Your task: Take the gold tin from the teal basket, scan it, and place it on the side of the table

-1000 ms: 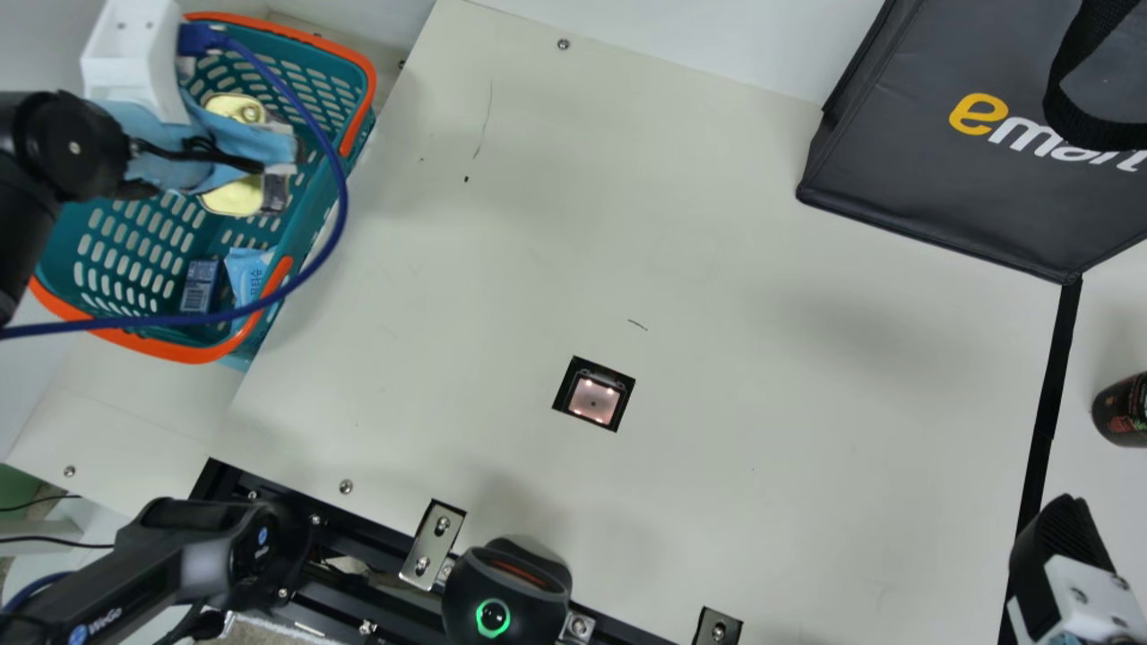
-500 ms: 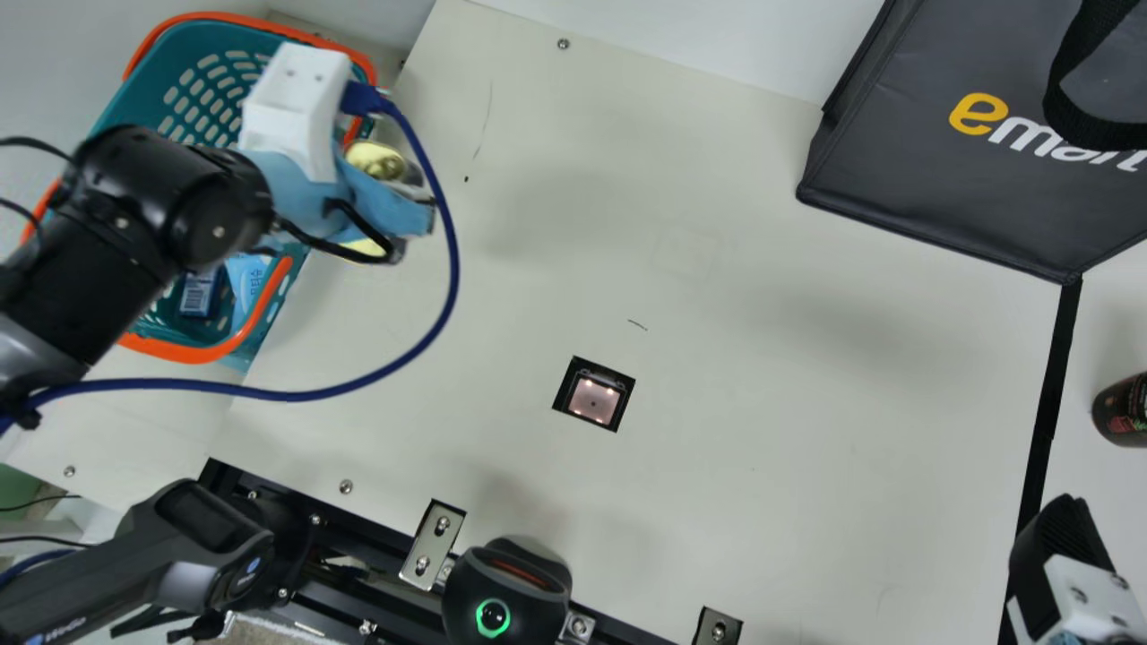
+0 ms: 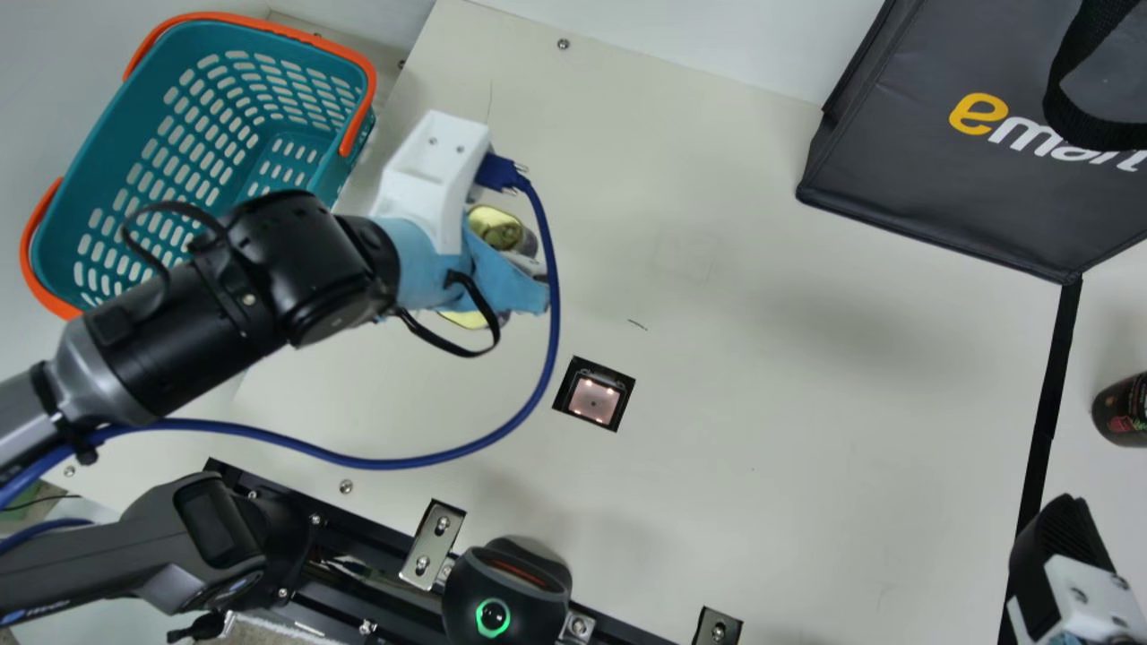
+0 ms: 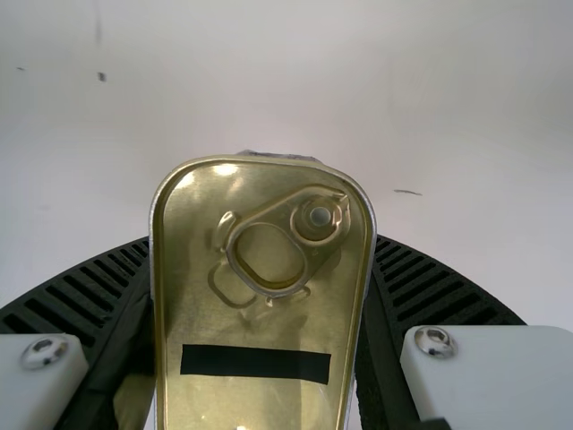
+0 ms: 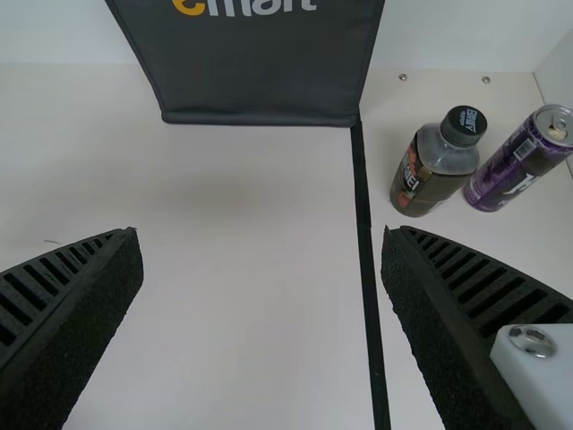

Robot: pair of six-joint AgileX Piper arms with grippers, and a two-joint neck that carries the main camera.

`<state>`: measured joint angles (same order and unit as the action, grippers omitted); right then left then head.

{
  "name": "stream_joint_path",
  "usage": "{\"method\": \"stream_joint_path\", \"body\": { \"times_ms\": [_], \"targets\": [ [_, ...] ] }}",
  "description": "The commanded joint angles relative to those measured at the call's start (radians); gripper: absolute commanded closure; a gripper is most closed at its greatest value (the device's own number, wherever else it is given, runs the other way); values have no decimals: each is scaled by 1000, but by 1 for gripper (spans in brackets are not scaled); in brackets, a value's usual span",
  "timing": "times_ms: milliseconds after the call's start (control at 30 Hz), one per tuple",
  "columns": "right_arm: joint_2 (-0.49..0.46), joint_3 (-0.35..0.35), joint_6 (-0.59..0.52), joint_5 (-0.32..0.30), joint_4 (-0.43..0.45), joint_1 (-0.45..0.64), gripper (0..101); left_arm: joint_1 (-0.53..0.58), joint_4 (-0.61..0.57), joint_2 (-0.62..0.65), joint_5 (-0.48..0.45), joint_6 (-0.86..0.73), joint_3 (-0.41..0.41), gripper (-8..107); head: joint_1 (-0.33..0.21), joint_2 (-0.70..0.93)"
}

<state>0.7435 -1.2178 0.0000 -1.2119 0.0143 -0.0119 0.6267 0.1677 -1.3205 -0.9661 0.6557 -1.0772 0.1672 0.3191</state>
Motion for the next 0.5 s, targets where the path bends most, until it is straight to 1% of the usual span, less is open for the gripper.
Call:
{"method": "stream_joint_path", "body": {
  "times_ms": [0,467],
  "targets": [
    [0,0,0,0,0,0,6,36,-4,-6,-6,35,-3,107,-29,2],
    [0,0,0,0,0,0,6,165,-39,-81,-65,200,-23,107,-29,2]
  ]
}}
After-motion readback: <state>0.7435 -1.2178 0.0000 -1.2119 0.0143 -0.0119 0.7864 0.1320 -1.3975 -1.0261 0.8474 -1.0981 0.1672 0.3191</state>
